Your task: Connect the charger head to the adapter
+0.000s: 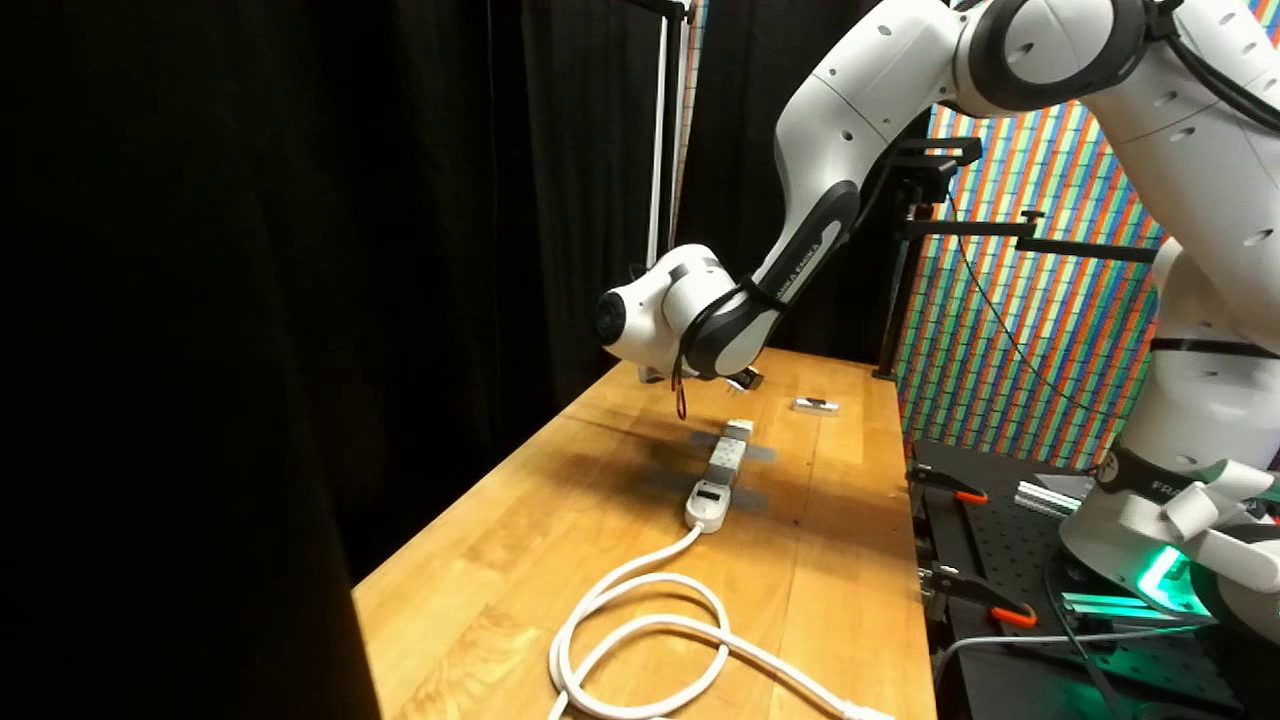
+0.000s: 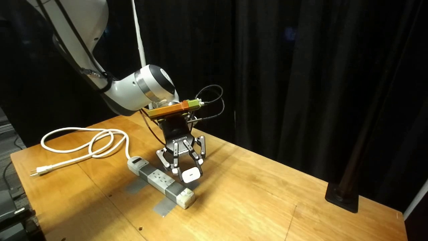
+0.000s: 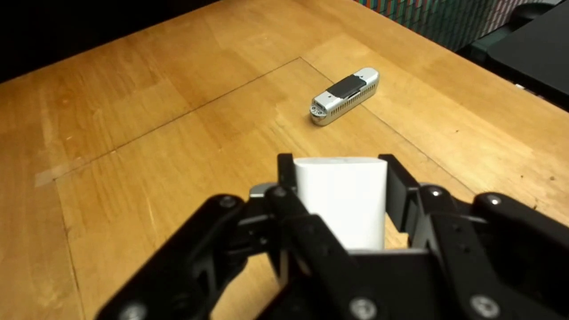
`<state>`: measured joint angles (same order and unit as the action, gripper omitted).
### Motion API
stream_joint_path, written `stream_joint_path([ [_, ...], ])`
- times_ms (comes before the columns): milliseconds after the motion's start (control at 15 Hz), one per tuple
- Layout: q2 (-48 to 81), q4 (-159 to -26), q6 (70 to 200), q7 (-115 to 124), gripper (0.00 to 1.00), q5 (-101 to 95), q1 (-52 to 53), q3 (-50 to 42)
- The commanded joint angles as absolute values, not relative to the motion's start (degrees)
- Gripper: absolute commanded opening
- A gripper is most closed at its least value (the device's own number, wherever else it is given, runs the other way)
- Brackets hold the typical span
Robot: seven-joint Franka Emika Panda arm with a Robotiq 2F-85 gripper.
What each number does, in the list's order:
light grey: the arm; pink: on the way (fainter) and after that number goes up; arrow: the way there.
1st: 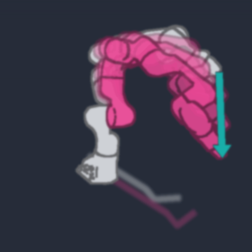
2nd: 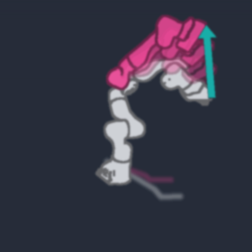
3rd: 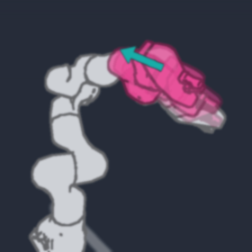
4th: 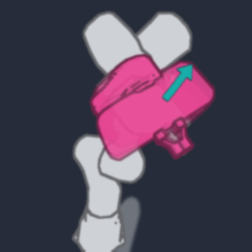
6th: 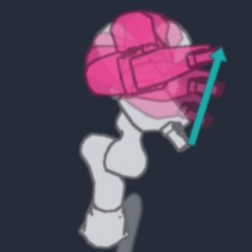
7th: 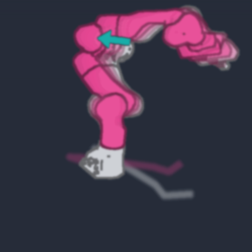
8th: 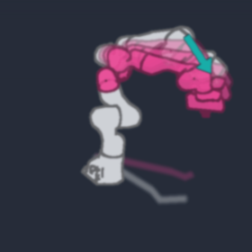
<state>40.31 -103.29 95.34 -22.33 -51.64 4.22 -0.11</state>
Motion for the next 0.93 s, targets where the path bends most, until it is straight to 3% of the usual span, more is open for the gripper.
stream_joint_path([
  [0, 41.8, -102.5, 92.7, -19.9, 0.23, -53.1, 3.5, 0.1],
  [867, 49.8, -96.3, 90.2, -19.4, 0.23, -54.4, 3.1, -0.8],
])
